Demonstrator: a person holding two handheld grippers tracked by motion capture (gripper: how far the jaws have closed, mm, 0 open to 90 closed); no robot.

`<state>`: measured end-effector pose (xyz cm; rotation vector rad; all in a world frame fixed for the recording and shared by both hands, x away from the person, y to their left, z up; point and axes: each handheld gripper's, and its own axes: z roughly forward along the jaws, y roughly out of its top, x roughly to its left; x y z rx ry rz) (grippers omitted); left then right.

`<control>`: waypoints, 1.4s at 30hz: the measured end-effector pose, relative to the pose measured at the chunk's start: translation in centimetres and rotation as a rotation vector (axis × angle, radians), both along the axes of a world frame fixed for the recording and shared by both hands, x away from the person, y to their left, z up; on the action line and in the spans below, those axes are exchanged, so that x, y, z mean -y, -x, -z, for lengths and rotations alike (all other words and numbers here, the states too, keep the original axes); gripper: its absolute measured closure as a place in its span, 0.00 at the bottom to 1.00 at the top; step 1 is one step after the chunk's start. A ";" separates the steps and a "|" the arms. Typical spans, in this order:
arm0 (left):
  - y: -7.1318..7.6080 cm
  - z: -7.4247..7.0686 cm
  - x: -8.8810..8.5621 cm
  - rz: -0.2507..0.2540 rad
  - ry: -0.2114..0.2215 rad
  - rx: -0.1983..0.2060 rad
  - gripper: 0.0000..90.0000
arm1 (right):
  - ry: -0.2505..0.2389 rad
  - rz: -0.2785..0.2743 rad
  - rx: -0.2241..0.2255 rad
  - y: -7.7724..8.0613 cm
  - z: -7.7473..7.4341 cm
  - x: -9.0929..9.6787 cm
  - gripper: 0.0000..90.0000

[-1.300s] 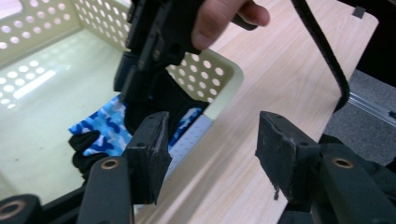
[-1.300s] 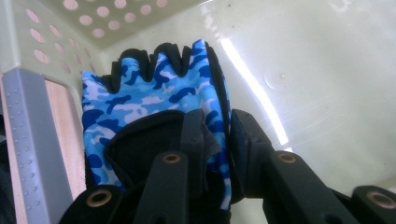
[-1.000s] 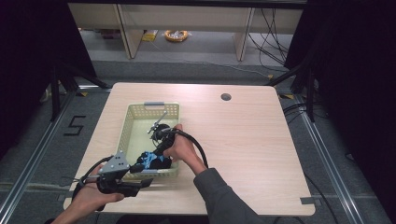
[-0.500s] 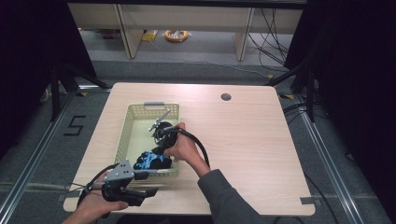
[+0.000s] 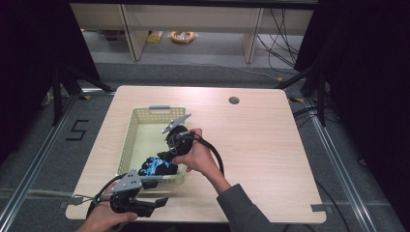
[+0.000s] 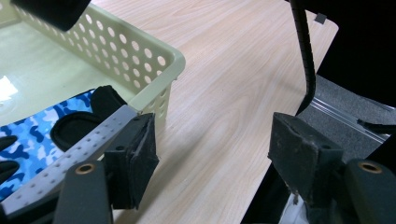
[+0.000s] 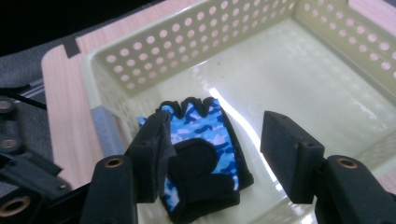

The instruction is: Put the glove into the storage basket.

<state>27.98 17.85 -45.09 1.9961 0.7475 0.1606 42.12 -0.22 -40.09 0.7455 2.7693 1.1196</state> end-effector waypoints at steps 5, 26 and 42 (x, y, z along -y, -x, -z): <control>0.1 0.6 0.3 -0.001 -0.011 0.016 0.34 | -0.039 0.020 0.024 1.2 -0.4 1.4 0.47; 0.3 2.6 0.7 -0.008 0.019 -0.009 0.24 | -0.118 0.086 0.063 4.5 -0.9 7.3 0.45; 0.6 3.7 0.6 -0.018 -0.019 -0.007 0.24 | -0.154 0.154 0.057 6.1 1.5 11.1 0.43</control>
